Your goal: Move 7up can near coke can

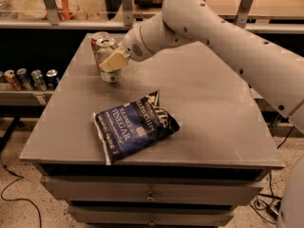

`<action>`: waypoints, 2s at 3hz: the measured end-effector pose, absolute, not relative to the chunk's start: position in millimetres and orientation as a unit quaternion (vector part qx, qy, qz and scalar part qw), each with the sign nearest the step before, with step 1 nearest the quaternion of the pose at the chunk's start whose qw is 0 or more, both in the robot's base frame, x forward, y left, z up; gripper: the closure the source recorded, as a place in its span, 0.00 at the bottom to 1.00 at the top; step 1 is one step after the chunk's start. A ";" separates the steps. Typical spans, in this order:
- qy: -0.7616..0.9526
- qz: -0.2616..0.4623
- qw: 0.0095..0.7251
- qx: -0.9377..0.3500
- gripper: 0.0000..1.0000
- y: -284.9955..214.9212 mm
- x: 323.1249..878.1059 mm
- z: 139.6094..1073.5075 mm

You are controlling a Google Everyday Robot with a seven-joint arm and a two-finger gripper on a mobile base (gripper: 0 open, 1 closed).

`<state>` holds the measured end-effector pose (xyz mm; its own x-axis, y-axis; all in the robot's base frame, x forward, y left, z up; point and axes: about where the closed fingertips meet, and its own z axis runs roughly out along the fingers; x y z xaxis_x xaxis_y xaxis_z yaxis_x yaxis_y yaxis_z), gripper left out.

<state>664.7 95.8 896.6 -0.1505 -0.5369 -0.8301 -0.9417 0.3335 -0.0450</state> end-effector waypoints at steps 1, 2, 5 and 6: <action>0.721 0.252 0.394 -0.511 0.36 90.8 669.7 892.8; 0.730 0.244 0.395 -0.502 0.12 80.0 675.2 889.4; 0.737 0.211 0.411 -0.493 0.00 41.8 685.7 897.6; 0.736 0.189 0.415 -0.500 0.00 11.8 694.1 910.7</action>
Offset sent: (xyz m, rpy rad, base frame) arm 0.0182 -0.0340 -0.0089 -0.0215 0.0080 -0.0917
